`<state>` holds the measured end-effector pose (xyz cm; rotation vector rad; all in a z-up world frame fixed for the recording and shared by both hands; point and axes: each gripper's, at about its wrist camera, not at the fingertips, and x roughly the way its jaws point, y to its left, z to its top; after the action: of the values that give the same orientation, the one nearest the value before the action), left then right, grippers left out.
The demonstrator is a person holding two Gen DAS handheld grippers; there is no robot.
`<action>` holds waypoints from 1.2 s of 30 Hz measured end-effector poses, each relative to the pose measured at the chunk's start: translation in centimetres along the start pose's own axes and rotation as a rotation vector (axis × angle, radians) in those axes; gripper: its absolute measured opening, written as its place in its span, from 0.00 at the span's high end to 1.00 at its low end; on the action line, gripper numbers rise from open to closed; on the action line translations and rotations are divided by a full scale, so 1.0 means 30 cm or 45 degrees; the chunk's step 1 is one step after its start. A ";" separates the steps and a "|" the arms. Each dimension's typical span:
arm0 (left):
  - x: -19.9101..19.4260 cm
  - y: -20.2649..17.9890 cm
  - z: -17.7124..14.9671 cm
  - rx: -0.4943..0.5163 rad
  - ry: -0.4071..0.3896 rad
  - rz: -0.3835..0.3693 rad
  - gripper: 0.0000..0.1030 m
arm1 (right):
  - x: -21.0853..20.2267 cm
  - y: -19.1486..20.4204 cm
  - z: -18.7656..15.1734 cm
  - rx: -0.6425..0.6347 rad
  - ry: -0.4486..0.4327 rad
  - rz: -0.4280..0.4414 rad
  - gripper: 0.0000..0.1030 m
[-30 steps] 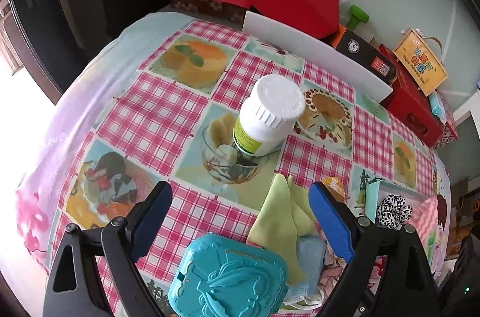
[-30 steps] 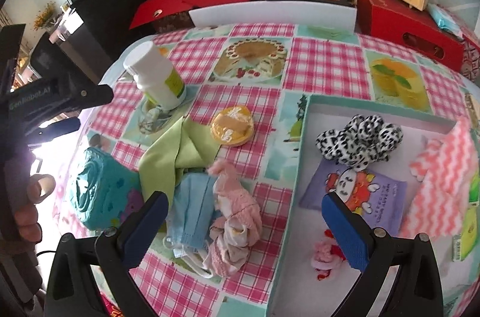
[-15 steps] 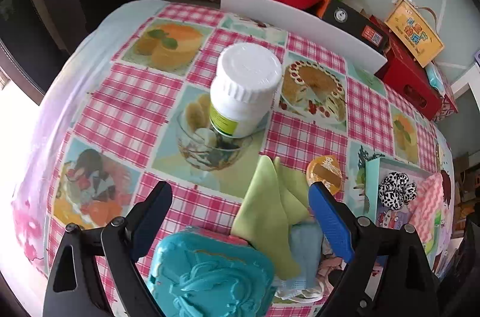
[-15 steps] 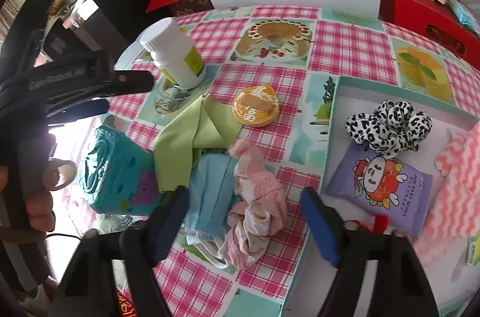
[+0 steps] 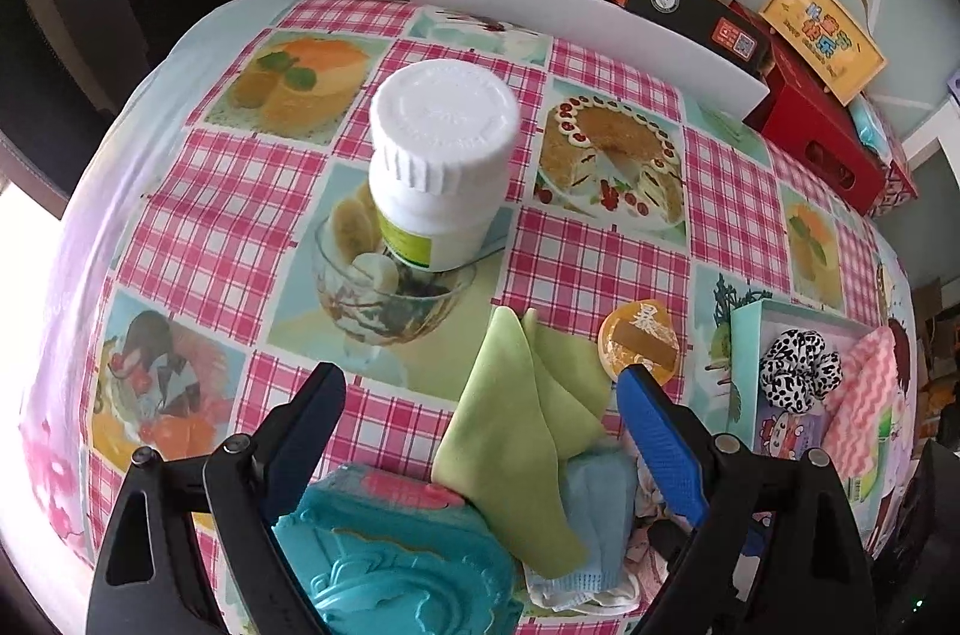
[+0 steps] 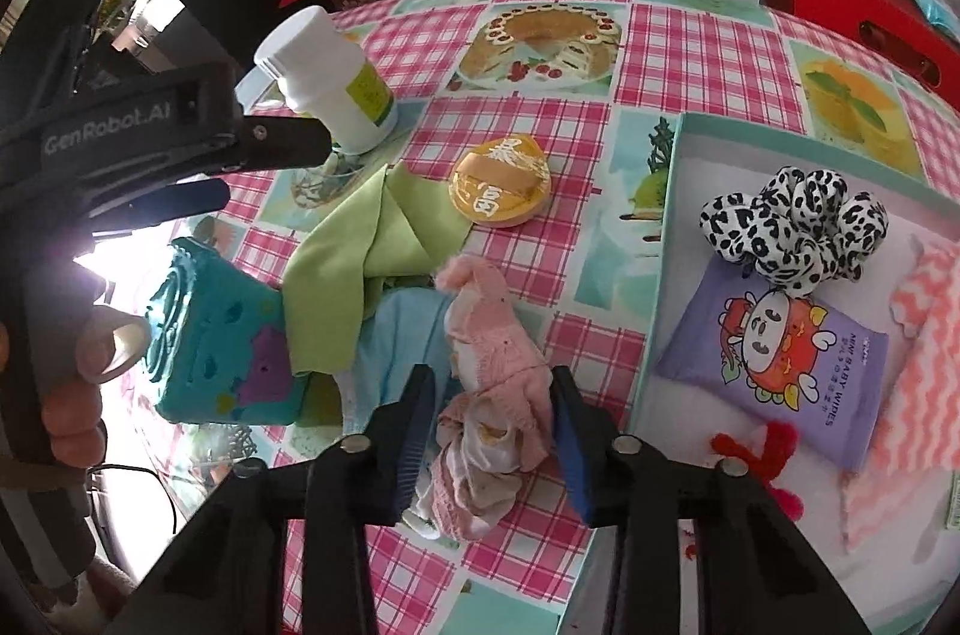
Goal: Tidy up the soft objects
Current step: 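Grasp the pink sock with the right gripper while the left grasps the green cloth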
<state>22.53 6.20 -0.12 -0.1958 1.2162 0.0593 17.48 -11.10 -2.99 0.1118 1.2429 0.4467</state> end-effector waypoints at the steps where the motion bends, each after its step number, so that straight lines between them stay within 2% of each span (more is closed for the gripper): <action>1: 0.003 -0.006 0.002 0.008 0.001 0.004 0.11 | 0.002 -0.006 0.002 0.008 0.000 -0.004 0.70; 5: 0.017 -0.038 0.009 0.049 0.008 0.021 0.11 | 0.001 -0.022 0.012 0.021 -0.014 -0.029 0.72; 7: 0.024 -0.055 0.008 0.074 0.015 0.026 0.12 | 0.002 -0.027 0.015 0.025 -0.017 -0.027 0.77; 15: 0.049 -0.102 0.004 0.142 0.034 0.074 0.13 | -0.027 -0.039 0.025 0.024 -0.066 -0.044 0.83; 18: 0.062 -0.118 0.008 0.159 0.047 0.073 0.23 | -0.047 -0.053 0.028 0.037 -0.089 -0.049 0.83; 23: 0.101 -0.145 0.000 0.222 0.093 0.122 0.29 | -0.075 -0.078 0.036 0.064 -0.124 -0.032 0.83; 36: 0.218 -0.221 -0.017 0.378 0.278 0.245 0.32 | -0.096 -0.094 0.050 0.088 -0.151 0.028 0.83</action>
<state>25.32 -0.80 -5.62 0.1794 1.4421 0.0243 18.91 -14.52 -0.86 0.2082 1.1417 0.4109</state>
